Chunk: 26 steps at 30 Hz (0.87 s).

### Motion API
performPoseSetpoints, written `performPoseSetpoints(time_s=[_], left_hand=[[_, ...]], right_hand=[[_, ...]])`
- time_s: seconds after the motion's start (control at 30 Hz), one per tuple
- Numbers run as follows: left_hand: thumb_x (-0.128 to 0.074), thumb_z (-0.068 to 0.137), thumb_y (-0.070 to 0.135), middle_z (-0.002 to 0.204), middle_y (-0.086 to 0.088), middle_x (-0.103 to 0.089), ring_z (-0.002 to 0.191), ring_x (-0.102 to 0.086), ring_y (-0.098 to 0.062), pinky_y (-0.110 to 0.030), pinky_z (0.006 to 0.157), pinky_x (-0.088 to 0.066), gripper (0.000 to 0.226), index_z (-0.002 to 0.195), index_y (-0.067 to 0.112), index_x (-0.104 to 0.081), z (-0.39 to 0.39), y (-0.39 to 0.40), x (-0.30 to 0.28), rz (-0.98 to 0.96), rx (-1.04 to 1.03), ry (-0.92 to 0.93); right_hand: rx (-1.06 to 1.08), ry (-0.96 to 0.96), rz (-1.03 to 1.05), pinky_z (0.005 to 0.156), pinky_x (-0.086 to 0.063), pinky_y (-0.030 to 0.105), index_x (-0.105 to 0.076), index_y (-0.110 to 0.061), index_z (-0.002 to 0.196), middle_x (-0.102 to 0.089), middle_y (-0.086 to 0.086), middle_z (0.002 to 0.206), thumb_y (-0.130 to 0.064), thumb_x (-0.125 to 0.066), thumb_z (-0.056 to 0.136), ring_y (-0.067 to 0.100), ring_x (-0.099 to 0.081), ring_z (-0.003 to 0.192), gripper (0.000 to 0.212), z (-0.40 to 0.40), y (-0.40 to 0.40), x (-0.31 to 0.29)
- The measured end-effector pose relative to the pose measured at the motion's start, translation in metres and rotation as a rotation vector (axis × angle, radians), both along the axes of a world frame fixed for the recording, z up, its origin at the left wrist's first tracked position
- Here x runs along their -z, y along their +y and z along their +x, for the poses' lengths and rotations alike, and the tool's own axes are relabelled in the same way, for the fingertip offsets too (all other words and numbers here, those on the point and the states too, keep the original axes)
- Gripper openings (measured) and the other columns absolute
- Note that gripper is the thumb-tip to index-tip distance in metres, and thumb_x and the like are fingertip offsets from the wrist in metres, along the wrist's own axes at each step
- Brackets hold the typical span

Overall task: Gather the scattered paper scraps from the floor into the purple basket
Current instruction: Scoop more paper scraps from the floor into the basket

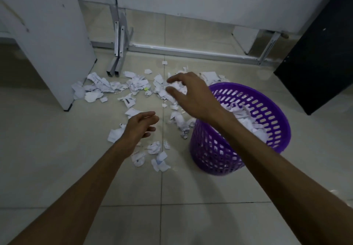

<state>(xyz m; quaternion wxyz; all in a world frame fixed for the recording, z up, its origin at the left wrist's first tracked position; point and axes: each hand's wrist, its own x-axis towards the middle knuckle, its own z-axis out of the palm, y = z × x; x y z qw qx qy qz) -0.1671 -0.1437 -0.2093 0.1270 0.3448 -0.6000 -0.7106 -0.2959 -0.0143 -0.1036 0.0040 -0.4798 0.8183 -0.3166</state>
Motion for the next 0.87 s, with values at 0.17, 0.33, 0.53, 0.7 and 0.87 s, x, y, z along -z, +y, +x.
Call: performPoseSetpoints(time_s=[0.17,0.33,0.53,0.7,0.87], left_hand=[[-0.069,0.087,0.024,0.102,0.002,-0.071,0.082,-0.067,-0.013,-0.023,0.066,-0.050,0.027,0.114,0.024,-0.067,0.035,-0.020,0.030,-0.054,-0.067,-0.069],[-0.072,0.085,0.018,0.126,-0.006,-0.062,0.104,-0.060,-0.019,-0.029,0.078,-0.050,0.037,0.121,0.014,-0.066,0.060,-0.048,0.067,-0.210,-0.162,-0.186],[-0.079,0.079,0.021,0.141,-0.009,-0.052,0.123,-0.053,-0.027,-0.041,0.104,-0.043,0.065,0.138,0.013,-0.052,0.060,-0.079,0.106,-0.403,-0.237,-0.345],[-0.075,0.081,0.012,0.143,-0.009,-0.050,0.131,-0.047,-0.024,-0.033,0.108,-0.037,0.063,0.138,0.006,-0.049,0.052,-0.091,0.132,-0.410,-0.235,-0.310],[-0.069,0.086,0.008,0.144,-0.002,-0.050,0.128,-0.048,-0.016,-0.026,0.104,-0.038,0.058,0.141,0.013,-0.048,0.046,-0.098,0.139,-0.359,-0.167,-0.247]], right_hand=[[-0.026,-0.214,0.264,0.110,-0.031,0.032,-0.044,-0.021,0.142,-0.041,0.009,0.149,-0.049,-0.053,0.096,0.021,-0.035,0.139,0.055,0.031,-0.015,0.086],[0.205,-0.482,0.548,0.121,-0.001,0.043,0.009,-0.025,0.157,0.016,0.014,0.163,-0.080,-0.046,0.081,0.029,0.013,0.151,0.109,0.070,0.019,0.203],[0.313,-0.211,0.374,0.120,0.010,0.043,0.023,-0.025,0.153,0.029,0.008,0.160,-0.104,-0.043,0.049,0.025,0.026,0.148,0.146,0.111,0.019,0.260],[0.226,-0.174,0.311,0.122,0.002,0.045,0.019,-0.024,0.154,0.025,0.009,0.161,-0.103,-0.046,0.048,0.025,0.023,0.149,0.148,0.103,-0.021,0.263],[0.193,-0.157,0.289,0.123,0.004,0.044,0.018,-0.020,0.155,0.021,0.013,0.162,-0.101,-0.047,0.051,0.026,0.021,0.149,0.147,0.097,-0.059,0.263]])
